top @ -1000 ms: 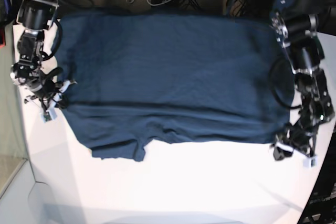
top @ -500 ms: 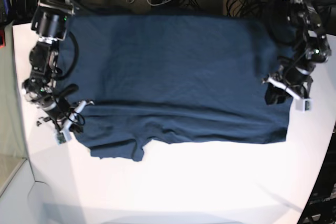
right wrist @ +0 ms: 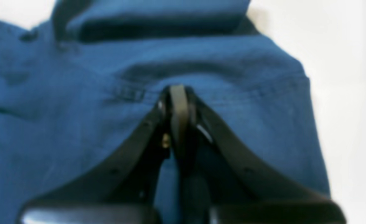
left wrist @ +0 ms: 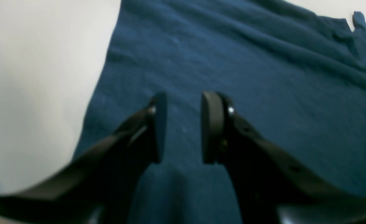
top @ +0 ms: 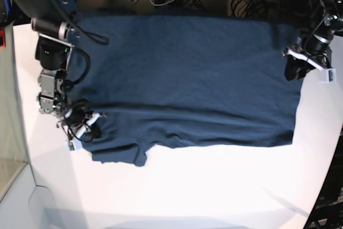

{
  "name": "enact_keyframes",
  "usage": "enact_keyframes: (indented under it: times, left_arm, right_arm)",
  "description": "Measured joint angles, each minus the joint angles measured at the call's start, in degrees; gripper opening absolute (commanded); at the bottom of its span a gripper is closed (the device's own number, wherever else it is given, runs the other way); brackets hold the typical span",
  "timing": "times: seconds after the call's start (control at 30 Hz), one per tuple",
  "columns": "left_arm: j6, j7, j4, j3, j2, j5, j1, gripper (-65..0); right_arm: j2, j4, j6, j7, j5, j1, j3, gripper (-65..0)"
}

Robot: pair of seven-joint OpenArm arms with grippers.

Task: Layout the t-shirt on the table in an organized manner, then fold the t-shirt properly
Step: 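Move both grippers to the shoulder corners of the navy shirt and grasp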

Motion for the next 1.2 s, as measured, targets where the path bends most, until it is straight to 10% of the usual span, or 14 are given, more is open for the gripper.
enact_keyframes:
  times: [0.2, 0.33, 0.47, 0.83, 1.03, 1.2]
  left_arm:
    - [-0.02, 0.13, -0.22, 0.2, 1.68, 0.44, 1.79, -46.4]
    - [-0.02, 0.13, -0.55, 0.37, 1.64, 0.57, 1.75, -46.3]
    - [-0.02, 0.17, -0.55, 0.42, 1.51, 0.57, 1.79, -46.1]
    - [-0.24, 8.5, -3.87, 0.24, -1.16, 6.88, -1.53, -46.0]
    - [-0.39, 9.62, -4.66, 0.28, -0.52, 14.32, -4.0, -46.0]
    - [-0.5, 8.2, -11.65, 0.37, -0.63, 15.54, -8.0, -46.0]
  right_arm:
    - [1.62, -7.48, -16.04, 10.08, -0.46, 3.21, 0.37, -65.0]
    - [2.51, -4.37, -18.47, 12.57, -0.57, 3.48, 0.61, -65.0]
    - [1.79, 9.44, -16.39, 9.35, -0.13, 1.84, 0.59, -65.0]
    - [-4.55, 55.28, -1.18, -27.04, -0.22, -26.03, 0.42, -65.0]
    - [-6.93, 60.57, 0.24, -30.8, -0.39, -34.8, 0.46, -65.0]
    - [-5.68, 49.9, -0.07, -23.12, 0.68, -33.2, 0.61, -65.0]
